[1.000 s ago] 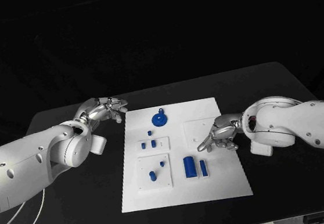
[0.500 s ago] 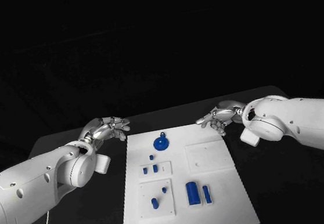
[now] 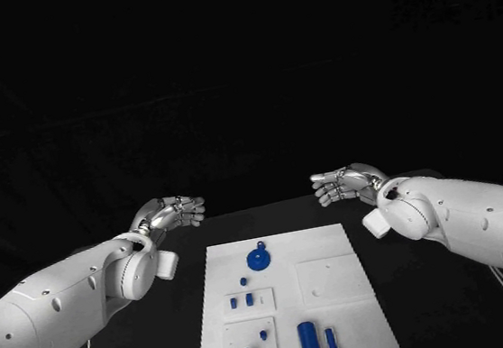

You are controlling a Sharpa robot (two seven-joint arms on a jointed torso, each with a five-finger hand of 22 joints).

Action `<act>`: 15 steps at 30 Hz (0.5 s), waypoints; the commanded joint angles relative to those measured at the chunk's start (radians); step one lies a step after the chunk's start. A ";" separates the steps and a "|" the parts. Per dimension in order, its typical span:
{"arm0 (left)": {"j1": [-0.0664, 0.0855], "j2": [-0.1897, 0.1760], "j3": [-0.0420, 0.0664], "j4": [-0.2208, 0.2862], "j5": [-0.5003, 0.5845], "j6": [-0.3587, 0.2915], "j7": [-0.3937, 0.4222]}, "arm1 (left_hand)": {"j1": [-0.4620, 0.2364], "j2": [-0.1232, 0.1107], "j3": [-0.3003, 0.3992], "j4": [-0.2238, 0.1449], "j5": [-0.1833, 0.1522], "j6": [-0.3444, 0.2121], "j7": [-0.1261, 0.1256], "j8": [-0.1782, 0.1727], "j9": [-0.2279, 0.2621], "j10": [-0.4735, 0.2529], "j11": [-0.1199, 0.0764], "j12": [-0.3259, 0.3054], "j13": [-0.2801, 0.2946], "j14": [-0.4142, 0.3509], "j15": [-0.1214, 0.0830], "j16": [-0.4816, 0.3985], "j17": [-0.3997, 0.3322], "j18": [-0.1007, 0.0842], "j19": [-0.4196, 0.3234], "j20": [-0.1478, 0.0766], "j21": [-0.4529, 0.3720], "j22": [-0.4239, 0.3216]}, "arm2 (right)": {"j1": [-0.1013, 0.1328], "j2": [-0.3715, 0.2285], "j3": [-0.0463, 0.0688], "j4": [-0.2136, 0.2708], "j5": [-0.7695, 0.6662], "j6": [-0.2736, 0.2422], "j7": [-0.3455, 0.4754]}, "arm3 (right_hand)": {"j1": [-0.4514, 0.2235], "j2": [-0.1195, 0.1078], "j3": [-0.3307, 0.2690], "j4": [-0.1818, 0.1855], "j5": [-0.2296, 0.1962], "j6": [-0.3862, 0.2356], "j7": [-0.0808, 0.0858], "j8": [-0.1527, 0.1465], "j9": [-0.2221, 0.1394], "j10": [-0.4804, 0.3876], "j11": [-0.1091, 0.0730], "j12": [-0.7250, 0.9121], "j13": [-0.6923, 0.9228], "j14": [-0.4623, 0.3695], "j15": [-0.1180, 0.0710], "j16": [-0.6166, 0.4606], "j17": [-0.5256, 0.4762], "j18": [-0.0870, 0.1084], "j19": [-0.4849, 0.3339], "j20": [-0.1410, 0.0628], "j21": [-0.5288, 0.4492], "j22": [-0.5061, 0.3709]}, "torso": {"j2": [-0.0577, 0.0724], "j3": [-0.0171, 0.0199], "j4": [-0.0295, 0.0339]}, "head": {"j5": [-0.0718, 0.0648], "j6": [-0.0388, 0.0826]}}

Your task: Assemble the parts on the task board

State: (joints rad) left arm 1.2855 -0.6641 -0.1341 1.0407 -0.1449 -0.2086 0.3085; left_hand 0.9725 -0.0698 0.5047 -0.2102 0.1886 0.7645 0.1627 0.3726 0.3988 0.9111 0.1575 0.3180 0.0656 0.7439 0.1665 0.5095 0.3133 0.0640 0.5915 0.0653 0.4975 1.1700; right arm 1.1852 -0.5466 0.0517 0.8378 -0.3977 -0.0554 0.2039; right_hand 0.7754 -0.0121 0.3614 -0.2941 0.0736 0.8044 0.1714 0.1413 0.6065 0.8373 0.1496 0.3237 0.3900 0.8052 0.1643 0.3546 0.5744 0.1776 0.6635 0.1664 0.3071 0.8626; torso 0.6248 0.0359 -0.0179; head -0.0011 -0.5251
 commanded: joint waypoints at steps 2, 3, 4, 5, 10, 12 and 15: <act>0.001 0.019 0.002 -0.023 0.055 0.050 0.060 | -0.007 0.001 -0.016 -0.016 -0.017 -0.020 -0.019 -0.012 -0.003 -0.023 -0.012 -0.053 0.000 -0.030 0.000 -0.035 -0.012 -0.019 -0.034 0.003 -0.027 -0.002 | -0.012 0.002 0.004 -0.013 0.058 0.001 0.093 | 0.015 0.007 -0.009 0.003 0.003 0.010 -0.006 0.013 -0.016 0.043 -0.005 -0.056 -0.086 -0.013 -0.001 -0.031 -0.049 -0.005 -0.018 0.010 -0.021 -0.012 | -0.014 0.0067 0.0002 | 0.001 0.009; 0.001 0.020 0.003 -0.025 0.056 0.050 0.062 | -0.008 0.003 -0.020 -0.019 -0.022 -0.023 -0.025 -0.013 -0.003 -0.022 -0.015 -0.063 0.000 -0.032 -0.002 -0.040 -0.013 -0.022 -0.036 0.002 -0.030 -0.001 | -0.015 0.002 0.006 -0.014 0.059 0.000 0.094 | 0.016 0.012 -0.012 0.004 0.003 0.013 -0.006 0.017 -0.023 0.060 -0.004 -0.077 -0.114 -0.011 0.001 -0.039 -0.063 -0.003 -0.022 0.015 -0.027 -0.016 | -0.015 0.0081 0.0008 | 0.001 0.011; 0.001 0.022 0.003 -0.027 0.056 0.050 0.064 | -0.008 0.005 -0.023 -0.023 -0.032 -0.024 -0.028 -0.014 -0.002 -0.019 -0.017 -0.073 0.001 -0.033 -0.002 -0.045 -0.015 -0.024 -0.037 0.001 -0.034 0.000 | -0.019 0.002 0.007 -0.014 0.061 0.003 0.096 | 0.020 0.017 -0.011 0.004 0.001 0.016 -0.008 0.020 -0.028 0.072 -0.006 -0.090 -0.133 -0.010 0.000 -0.044 -0.073 -0.001 -0.024 0.017 -0.032 -0.019 | -0.016 0.0088 0.0010 | 0.003 0.013; 0.001 0.023 0.003 -0.029 0.057 0.052 0.066 | -0.008 0.007 -0.025 -0.025 -0.038 -0.024 -0.029 -0.014 -0.002 -0.016 -0.018 -0.079 0.001 -0.033 -0.002 -0.047 -0.015 -0.025 -0.036 0.000 -0.036 0.000 | -0.023 0.002 0.008 -0.013 0.062 0.002 0.097 | 0.022 0.019 -0.011 0.004 0.000 0.019 -0.009 0.022 -0.031 0.078 -0.006 -0.097 -0.142 -0.011 -0.001 -0.046 -0.078 0.001 -0.025 0.019 -0.033 -0.020 | -0.016 0.0094 0.0014 | 0.004 0.015; -0.005 0.018 0.005 -0.015 0.029 0.009 0.029 | -0.973 0.070 -0.505 0.210 -0.189 -0.765 -0.163 -0.373 -0.399 -0.911 -0.157 -0.318 -0.066 -0.744 -0.166 -0.509 -0.313 -0.064 -0.591 -0.065 -0.498 -0.423 | -0.023 -0.003 0.007 -0.001 0.037 -0.012 0.053 | -0.775 0.012 -0.361 0.294 -0.074 -0.804 -0.171 -0.141 -0.607 -0.837 -0.150 -0.324 -0.390 -0.805 -0.164 -0.355 -0.574 -0.178 -0.664 -0.166 -0.307 -0.863 | -0.017 0.0034 0.0014 | 0.003 0.006; -0.012 0.014 0.009 0.002 0.033 -0.009 0.035 | -0.973 0.070 -0.505 0.210 -0.189 -0.765 -0.163 -0.373 -0.399 -0.911 -0.157 -0.318 -0.066 -0.744 -0.166 -0.509 -0.313 -0.064 -0.591 -0.065 -0.498 -1.170 | -0.025 -0.009 0.006 0.016 0.046 -0.029 0.059 | -0.775 0.012 -0.361 0.294 -0.074 -0.804 -0.171 -0.141 -0.607 -0.837 -0.150 -0.324 -0.390 -0.805 -0.164 -0.355 -0.574 -0.178 -0.664 -0.166 -0.307 -0.863 | -0.024 -0.0010 0.0033 | 0.002 -0.003; -0.032 0.003 0.020 0.050 0.043 -0.059 0.051 | -0.973 0.070 -0.505 0.210 -0.189 -0.765 -0.163 -0.373 -0.399 -0.911 -0.157 -0.318 -0.066 -0.744 -0.166 -0.509 -0.313 -0.064 -0.591 -0.065 -0.498 -1.170 | -0.033 -0.024 0.002 0.066 0.070 -0.077 0.077 | -0.775 0.012 -0.361 0.294 -0.074 -0.804 -0.171 -0.141 -0.607 -0.837 -0.150 -0.324 -0.390 -0.805 -0.164 -0.355 -0.574 -0.178 -0.664 -0.166 -0.307 -0.863 | -0.044 -0.0131 0.0083 | 0.002 -0.028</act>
State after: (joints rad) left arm 1.2593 -0.6595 -0.1163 1.0703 -0.1148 -0.2093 0.3340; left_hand 0.2544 -0.0155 0.1257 -0.0624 0.0382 0.1950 0.0347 0.0945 0.1047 0.2366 0.0364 0.0614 0.0175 0.1876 0.0432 0.1213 0.0782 0.0208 0.1462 0.0169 0.1211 0.5796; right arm 1.1546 -0.5666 0.0536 0.8839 -0.3567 -0.0765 0.2538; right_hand 0.2109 0.0033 0.0928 -0.0753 0.0193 0.2172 0.0430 0.0435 0.1508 0.2430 0.0381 0.0575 0.0626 0.2096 0.0436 0.0808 0.1294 0.0519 0.1682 0.0499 0.0719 0.2216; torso 0.6000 0.0346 -0.0147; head 0.0012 -0.5351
